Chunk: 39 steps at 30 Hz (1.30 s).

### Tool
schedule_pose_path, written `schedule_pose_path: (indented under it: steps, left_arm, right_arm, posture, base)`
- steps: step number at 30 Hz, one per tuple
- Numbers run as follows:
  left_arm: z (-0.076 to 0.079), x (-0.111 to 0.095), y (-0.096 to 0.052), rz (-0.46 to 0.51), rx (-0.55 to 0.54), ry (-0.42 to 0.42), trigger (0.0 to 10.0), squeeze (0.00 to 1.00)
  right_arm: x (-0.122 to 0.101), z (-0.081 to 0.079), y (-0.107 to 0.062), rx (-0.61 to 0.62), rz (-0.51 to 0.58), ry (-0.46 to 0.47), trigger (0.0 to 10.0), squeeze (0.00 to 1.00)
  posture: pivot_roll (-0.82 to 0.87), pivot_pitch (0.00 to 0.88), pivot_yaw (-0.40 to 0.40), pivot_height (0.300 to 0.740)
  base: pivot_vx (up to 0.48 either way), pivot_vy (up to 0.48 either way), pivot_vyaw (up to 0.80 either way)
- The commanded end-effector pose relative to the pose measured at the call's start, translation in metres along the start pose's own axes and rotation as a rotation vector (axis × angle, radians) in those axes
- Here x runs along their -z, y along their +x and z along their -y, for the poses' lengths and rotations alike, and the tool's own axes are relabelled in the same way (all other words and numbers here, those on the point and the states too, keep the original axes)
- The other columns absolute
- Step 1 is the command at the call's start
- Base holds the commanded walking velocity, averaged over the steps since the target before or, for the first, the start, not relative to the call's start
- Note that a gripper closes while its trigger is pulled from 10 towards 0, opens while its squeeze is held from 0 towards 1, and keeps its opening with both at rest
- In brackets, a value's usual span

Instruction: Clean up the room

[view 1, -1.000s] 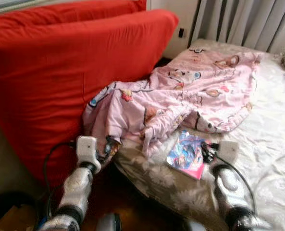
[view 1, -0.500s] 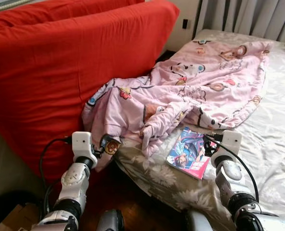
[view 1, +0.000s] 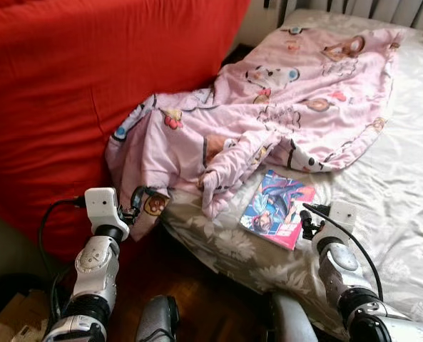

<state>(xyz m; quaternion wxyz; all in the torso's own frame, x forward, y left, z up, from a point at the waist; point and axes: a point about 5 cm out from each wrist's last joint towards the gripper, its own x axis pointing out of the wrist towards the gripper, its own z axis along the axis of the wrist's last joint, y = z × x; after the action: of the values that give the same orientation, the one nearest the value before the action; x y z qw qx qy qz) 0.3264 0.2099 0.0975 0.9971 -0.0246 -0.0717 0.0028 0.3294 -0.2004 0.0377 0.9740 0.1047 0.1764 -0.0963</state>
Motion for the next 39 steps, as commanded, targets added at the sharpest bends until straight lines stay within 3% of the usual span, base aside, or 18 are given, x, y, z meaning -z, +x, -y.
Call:
schedule_pose_path:
  steps: [1,12,20,21,22,24,39]
  left_arm:
    - [0.004,0.000,-0.003,0.000,0.014,-0.001,10.0,0.00]
    - [0.005,0.003,-0.019,-0.022,0.014,-0.008,10.0,0.00]
    - [0.006,0.005,-0.030,-0.047,0.006,-0.012,10.0,0.00]
    - [0.007,0.005,-0.031,-0.050,0.006,-0.013,10.0,0.00]
    - [0.007,0.005,-0.032,-0.052,0.006,-0.013,10.0,0.00]
    - [0.008,0.005,-0.034,-0.060,0.005,-0.016,10.0,0.00]
    - [0.007,0.006,-0.039,-0.089,-0.007,-0.005,10.0,0.00]
  right_arm:
    - [0.013,0.000,-0.003,-0.009,-0.044,0.035,10.0,0.00]
    - [-0.002,-0.006,0.000,0.004,0.032,0.106,10.0,0.00]
    - [0.010,0.002,-0.006,0.019,0.047,0.143,10.0,0.00]
    - [0.012,0.003,-0.007,0.020,0.047,0.145,8.6,0.00]
    - [0.013,0.004,-0.008,0.026,0.046,0.150,3.7,0.00]
    - [0.016,0.006,-0.009,0.037,0.046,0.167,0.0,0.00]
    - [0.016,0.010,-0.012,0.068,0.097,0.188,0.0,0.00]
  posture:
    - [0.10,0.322,0.031,0.595]
    - [0.10,0.351,0.032,0.595]
    - [0.09,0.354,0.024,0.595]
    - [0.09,0.355,0.023,0.595]
    - [0.09,0.355,0.023,0.595]
    - [0.09,0.357,0.023,0.595]
    - [0.08,0.377,0.032,0.595]
  base:
    - [0.000,0.000,0.00]
    - [0.000,0.000,0.00]
    - [0.000,0.000,0.00]
    - [0.000,0.000,0.00]
    - [0.000,0.000,0.00]
    - [0.000,0.000,0.00]
    - [0.000,0.000,0.00]
